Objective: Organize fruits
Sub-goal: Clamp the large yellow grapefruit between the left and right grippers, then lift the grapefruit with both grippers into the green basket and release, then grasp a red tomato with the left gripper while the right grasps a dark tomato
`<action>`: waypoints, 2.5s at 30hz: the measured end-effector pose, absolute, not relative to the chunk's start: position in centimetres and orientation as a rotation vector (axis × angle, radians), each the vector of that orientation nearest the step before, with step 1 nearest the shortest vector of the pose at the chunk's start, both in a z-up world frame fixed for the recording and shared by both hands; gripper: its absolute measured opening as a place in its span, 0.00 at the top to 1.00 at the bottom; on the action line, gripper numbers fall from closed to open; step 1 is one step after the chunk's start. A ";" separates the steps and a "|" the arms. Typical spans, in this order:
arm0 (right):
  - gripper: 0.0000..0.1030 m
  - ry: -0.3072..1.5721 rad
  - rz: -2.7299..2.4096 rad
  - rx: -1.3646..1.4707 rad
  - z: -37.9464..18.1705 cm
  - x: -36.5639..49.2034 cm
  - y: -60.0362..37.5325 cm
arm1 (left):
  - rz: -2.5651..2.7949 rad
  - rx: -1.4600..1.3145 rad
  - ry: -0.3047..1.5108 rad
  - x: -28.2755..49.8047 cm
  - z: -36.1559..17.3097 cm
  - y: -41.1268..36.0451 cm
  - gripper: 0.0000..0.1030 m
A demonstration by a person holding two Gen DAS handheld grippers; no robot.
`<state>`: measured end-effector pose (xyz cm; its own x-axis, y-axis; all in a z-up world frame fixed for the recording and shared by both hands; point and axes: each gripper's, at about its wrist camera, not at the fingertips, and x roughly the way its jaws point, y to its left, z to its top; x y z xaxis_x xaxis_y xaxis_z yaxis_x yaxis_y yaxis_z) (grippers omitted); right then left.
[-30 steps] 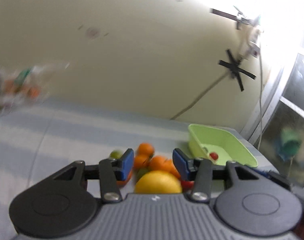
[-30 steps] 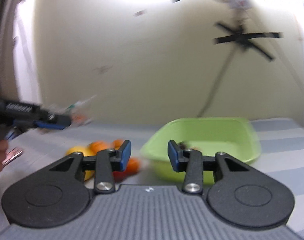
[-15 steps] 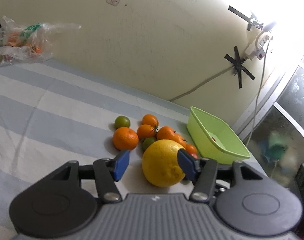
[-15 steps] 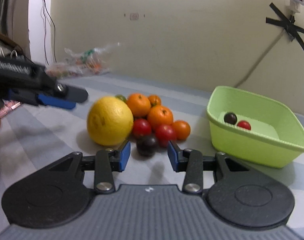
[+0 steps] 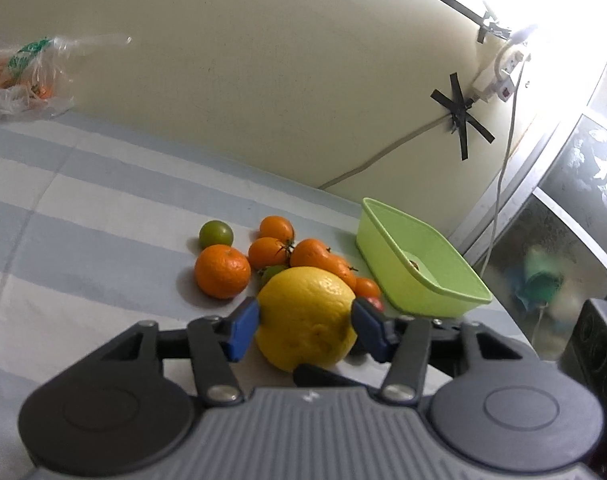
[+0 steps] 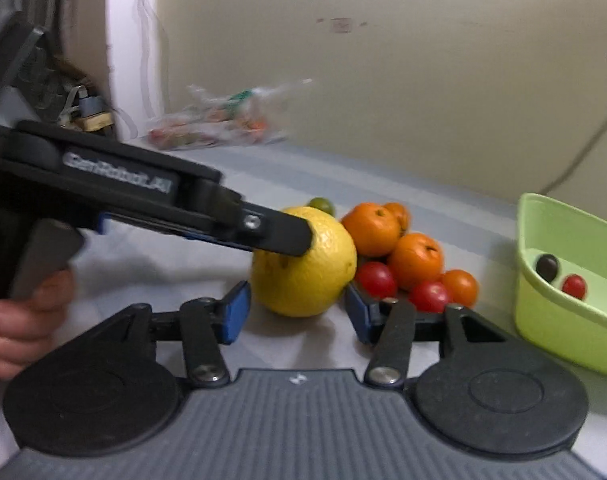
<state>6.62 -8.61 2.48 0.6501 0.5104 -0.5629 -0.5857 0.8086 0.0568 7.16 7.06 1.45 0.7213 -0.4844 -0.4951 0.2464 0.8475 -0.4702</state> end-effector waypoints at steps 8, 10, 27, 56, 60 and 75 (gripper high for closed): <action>0.51 0.495 0.607 -0.076 4.5 2.8 -11.3 | -0.466 -0.361 0.599 5.3 3.6 5.1 0.52; 0.51 0.467 0.573 -0.066 5.0 2.4 -12.4 | -0.486 -0.330 0.585 6.1 4.2 3.7 0.51; 0.55 0.406 0.200 -0.082 4.3 8.8 -24.9 | -0.716 -0.234 0.686 19.6 3.5 -13.1 0.53; 0.61 0.431 0.386 -0.024 3.0 4.1 -20.5 | -0.238 -0.353 0.628 6.9 0.8 9.9 0.52; 0.61 0.520 0.463 -0.014 2.3 4.1 -17.7 | -0.303 -0.322 0.628 7.3 0.6 9.3 0.52; 0.72 0.659 0.471 -0.079 0.6 7.3 -13.0 | -0.444 -0.195 0.678 11.8 0.1 2.3 0.53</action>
<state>7.27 -12.96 0.57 0.6897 0.3957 -0.6064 -0.4449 0.8923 0.0763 11.84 2.28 0.06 0.6901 -0.4566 -0.5615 0.3315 0.8891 -0.3155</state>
